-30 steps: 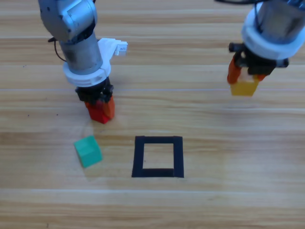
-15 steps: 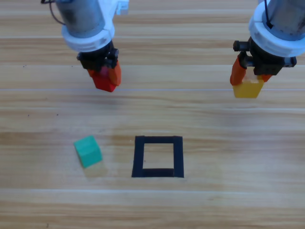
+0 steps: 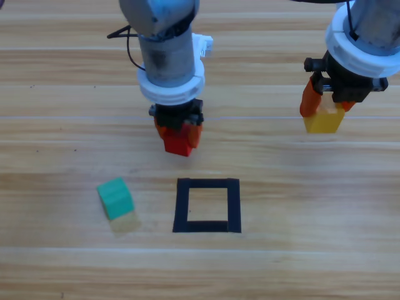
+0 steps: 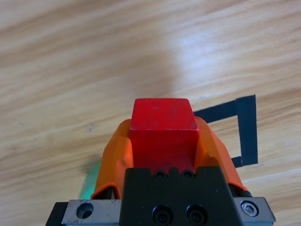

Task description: Stack the blocks in the rectangular block: red at the bottom, yellow in the middle, green on top

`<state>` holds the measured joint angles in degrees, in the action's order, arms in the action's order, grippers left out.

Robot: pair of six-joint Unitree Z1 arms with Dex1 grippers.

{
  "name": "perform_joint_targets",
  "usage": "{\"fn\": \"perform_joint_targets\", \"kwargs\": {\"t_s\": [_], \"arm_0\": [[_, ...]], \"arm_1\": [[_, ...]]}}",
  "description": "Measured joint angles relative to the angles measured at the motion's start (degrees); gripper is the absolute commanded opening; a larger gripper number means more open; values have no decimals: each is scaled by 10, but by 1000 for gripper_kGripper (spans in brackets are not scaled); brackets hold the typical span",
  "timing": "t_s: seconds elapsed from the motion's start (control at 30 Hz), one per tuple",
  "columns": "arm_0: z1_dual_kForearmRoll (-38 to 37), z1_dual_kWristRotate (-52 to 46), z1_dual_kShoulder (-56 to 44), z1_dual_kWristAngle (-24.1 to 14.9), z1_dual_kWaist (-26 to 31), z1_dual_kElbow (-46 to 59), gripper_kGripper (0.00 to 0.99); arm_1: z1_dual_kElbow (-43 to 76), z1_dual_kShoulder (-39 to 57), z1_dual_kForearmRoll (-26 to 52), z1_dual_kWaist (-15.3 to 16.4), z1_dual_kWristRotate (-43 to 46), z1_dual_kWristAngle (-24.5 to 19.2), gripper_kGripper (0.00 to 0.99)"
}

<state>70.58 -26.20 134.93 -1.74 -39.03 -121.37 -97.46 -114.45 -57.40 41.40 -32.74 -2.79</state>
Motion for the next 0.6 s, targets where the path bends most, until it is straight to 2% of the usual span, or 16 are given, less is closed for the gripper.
{"fn": "perform_joint_targets", "kwargs": {"t_s": [0.3, 0.6], "arm_0": [[32, -95, 0, -27, -38, -15, 0], [42, -178, 0, -27, -70, -18, 0]], "arm_1": [[2, 0, -3, 0, 8, 18, 0], [2, 0, -5, 0, 18, 19, 0]]}}
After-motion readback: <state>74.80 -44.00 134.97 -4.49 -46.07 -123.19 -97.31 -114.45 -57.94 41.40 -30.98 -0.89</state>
